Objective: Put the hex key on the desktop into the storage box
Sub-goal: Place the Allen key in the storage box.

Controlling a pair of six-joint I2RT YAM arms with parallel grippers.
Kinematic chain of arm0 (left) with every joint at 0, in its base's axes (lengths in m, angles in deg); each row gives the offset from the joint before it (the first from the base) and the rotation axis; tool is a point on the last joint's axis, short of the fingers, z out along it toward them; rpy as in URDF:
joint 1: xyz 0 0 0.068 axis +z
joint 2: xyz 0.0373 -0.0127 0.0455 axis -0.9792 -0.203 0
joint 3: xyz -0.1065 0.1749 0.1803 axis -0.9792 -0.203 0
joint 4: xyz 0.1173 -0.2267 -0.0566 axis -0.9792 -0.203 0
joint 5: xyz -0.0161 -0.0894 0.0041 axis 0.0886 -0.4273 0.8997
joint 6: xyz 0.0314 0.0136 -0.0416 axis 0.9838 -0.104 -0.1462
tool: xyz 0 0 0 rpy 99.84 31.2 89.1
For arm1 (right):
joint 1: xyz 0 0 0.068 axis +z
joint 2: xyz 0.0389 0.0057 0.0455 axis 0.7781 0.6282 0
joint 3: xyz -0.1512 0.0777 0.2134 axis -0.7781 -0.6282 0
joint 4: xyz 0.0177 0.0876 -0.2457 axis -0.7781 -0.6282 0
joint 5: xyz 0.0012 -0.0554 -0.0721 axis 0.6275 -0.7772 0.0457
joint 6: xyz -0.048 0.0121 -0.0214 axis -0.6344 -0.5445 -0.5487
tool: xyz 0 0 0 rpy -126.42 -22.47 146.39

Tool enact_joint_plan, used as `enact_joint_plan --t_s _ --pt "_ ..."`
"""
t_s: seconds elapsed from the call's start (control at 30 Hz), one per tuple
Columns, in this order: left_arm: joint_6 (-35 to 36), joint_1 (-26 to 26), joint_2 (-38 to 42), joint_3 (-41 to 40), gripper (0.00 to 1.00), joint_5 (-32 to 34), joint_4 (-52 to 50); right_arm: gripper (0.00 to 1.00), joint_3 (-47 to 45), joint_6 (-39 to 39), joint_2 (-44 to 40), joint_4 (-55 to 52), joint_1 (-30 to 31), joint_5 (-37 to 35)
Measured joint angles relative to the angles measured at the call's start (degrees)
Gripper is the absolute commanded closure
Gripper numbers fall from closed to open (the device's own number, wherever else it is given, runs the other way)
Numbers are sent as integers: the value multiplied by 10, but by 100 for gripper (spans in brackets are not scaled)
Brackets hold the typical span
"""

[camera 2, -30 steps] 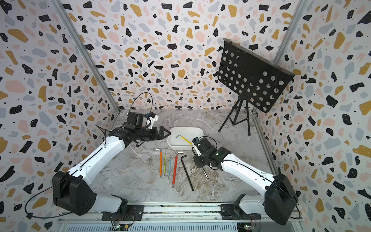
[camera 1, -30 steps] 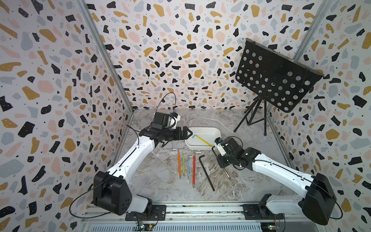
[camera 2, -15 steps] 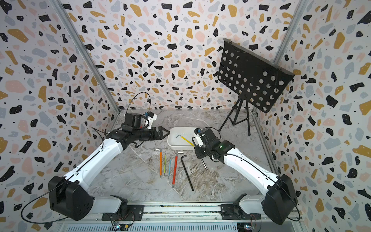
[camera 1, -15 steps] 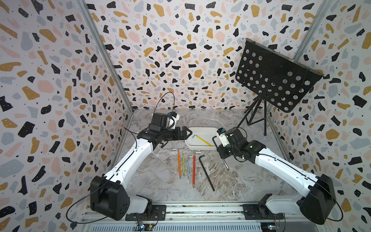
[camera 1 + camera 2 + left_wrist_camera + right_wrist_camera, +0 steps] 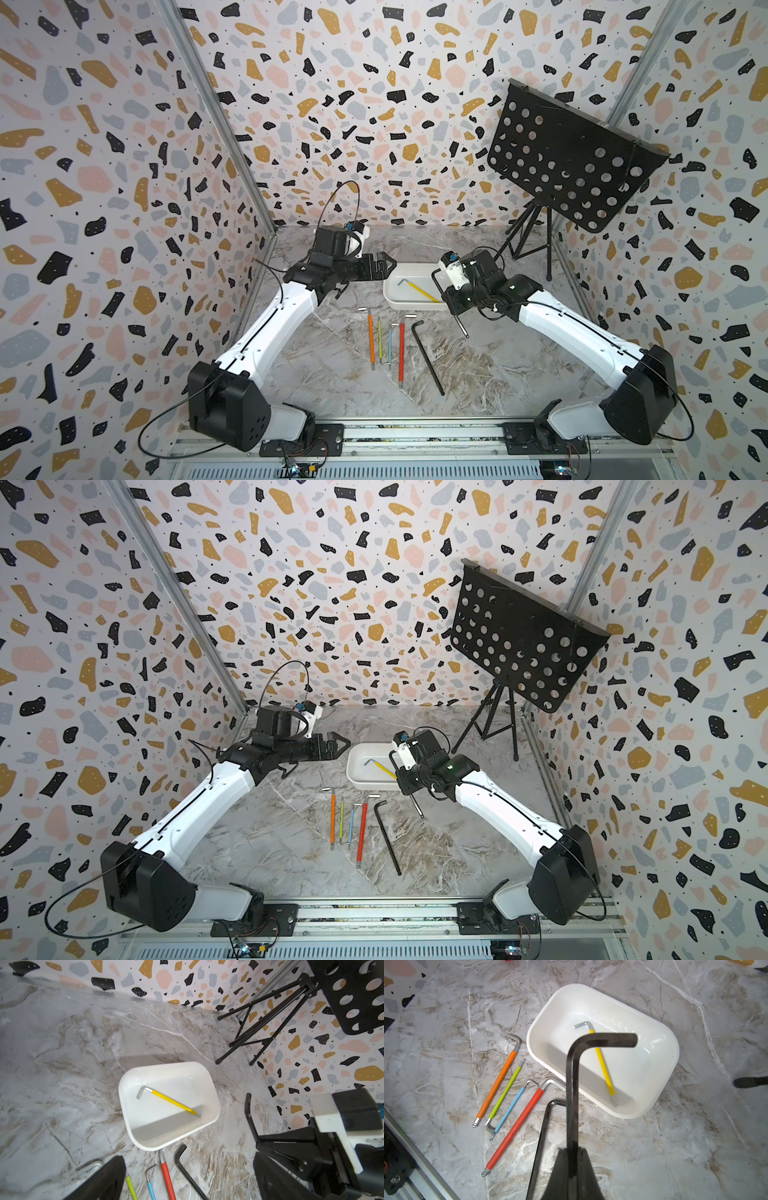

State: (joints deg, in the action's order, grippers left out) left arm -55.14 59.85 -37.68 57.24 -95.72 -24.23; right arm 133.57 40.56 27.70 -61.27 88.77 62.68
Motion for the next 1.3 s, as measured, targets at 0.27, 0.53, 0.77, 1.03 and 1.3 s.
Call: enact_joint_plan --t_s 0.27,0.53,0.77,1.03,1.3 --pt "3 0 -43 13 0 1 16 100 38 -22 36 -8 -20 11" --pt "-6 0 -43 7 0 -2 17 100 103 -49 107 -13 -31 17" --pt "-18 0 -49 4 0 -2 21 100 174 -82 171 -39 -31 6" --pt "-21 10 -61 -3 0 -1 20 100 251 -122 243 -52 -33 5" --pt "-28 39 -61 -5 0 -1 21 100 294 -162 294 -53 -51 59"
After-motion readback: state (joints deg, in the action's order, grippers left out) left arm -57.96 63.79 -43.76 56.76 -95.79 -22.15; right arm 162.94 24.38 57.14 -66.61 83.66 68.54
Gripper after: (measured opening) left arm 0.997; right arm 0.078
